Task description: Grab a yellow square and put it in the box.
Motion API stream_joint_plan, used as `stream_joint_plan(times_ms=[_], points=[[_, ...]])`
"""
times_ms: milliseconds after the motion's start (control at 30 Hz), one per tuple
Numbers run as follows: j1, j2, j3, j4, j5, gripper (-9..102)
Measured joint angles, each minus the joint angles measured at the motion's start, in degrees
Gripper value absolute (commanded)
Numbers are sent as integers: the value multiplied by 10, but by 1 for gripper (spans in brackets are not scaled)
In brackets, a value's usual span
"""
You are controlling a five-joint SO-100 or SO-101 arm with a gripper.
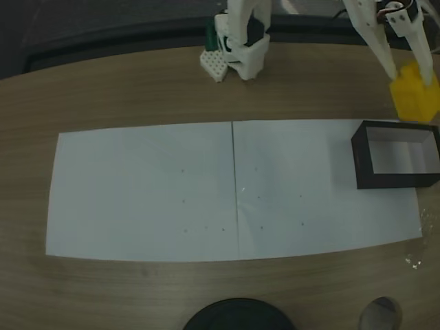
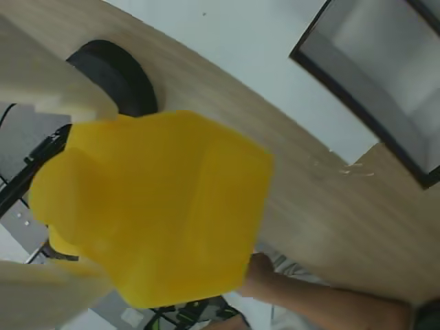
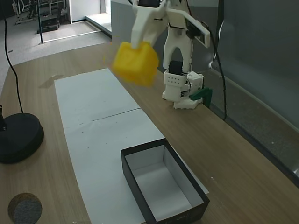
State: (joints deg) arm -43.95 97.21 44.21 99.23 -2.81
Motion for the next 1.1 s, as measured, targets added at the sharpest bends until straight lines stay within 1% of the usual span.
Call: stream_joint_plan(times_ms=[100,333,500,633,867,1100], points=[[-36,-1,19,0,0,10],[-43,-107,19,-37,0,10],[-77,-171,19,-51,0,10],[-120,-183,16,-51,0,10],[-119,-243,-42,-58,0,10],[-113,-328,-135,-62,0,10]])
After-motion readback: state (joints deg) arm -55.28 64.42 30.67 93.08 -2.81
